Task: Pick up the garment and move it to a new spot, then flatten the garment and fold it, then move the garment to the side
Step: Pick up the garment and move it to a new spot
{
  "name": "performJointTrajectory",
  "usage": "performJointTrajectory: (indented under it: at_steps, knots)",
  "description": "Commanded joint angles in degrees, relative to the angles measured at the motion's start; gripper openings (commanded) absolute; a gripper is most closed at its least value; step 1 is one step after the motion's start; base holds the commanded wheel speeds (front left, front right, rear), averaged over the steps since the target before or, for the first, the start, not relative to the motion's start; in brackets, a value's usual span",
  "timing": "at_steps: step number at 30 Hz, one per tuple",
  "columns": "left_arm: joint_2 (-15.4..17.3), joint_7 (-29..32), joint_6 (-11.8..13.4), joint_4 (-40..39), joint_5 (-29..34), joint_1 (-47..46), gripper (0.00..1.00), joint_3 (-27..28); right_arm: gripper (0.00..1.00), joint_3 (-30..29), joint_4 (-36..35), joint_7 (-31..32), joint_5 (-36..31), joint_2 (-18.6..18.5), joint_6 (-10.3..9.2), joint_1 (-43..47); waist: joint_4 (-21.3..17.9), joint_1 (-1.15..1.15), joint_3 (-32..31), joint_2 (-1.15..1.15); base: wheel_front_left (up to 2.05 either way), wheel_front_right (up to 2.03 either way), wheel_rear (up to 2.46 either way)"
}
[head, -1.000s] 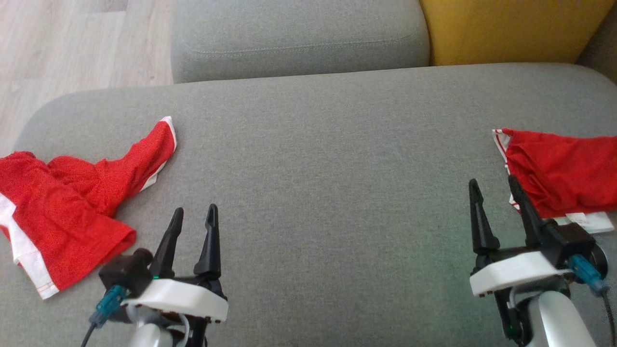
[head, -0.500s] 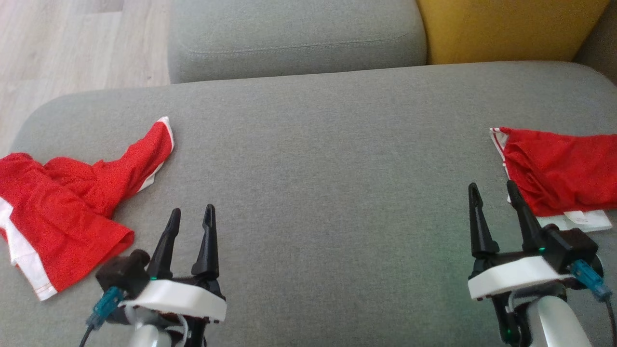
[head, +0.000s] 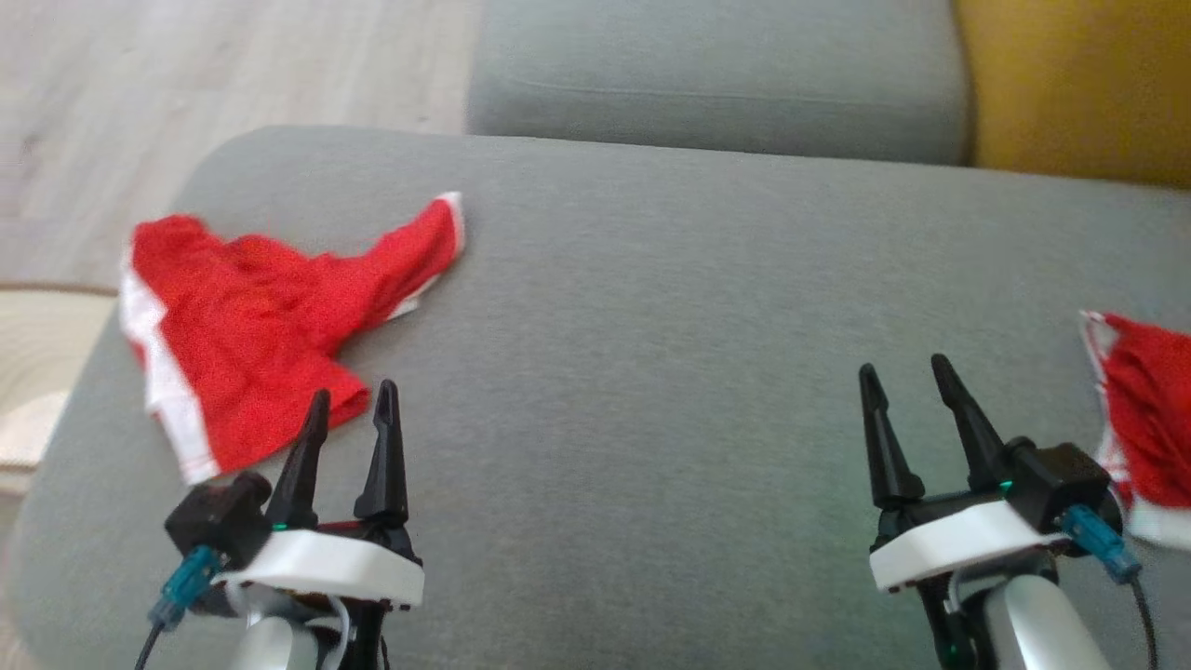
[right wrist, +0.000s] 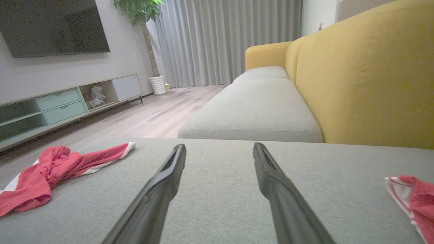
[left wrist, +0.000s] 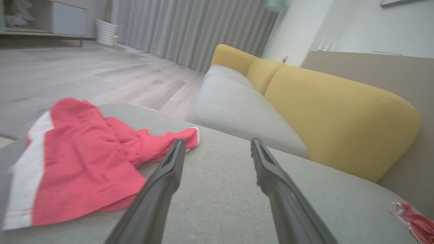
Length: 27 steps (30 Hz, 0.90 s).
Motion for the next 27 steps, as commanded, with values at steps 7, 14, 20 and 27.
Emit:
performJointTrajectory:
  at_steps: [7, 14, 20, 27]
  knots:
    - [0.4, -0.3, -0.1, -2.5, 1.6, -1.8, 1.0, 3.3, 1.0, 3.0, -1.5, -0.4, 0.9, -0.1, -0.05, 0.1, 11.5, 0.0, -1.8, 0.0, 0.0, 0.0, 0.0]
    - [0.4, -0.3, -0.7, -2.3, 2.4, -0.8, 1.0, 4.0, 1.0, 4.2, -0.8, -1.0, 2.5, -0.1, -0.05, 0.4, 17.8, 0.0, -2.7, 0.0, 0.0, 0.0, 0.0]
    - [0.4, -0.3, -0.5, -3.5, 2.3, 0.0, 1.0, 5.7, 1.0, 5.9, 0.2, -1.0, 2.9, -0.1, -0.05, -0.6, 18.5, 0.0, -2.1, 0.0, 0.0, 0.0, 0.0]
    - [0.4, -0.3, -0.7, -3.3, 2.5, -0.3, 1.0, 6.4, 1.0, 6.3, 1.4, -1.6, 3.4, -0.1, -0.05, -0.8, 18.3, 0.0, -2.3, 0.0, 0.0, 0.0, 0.0]
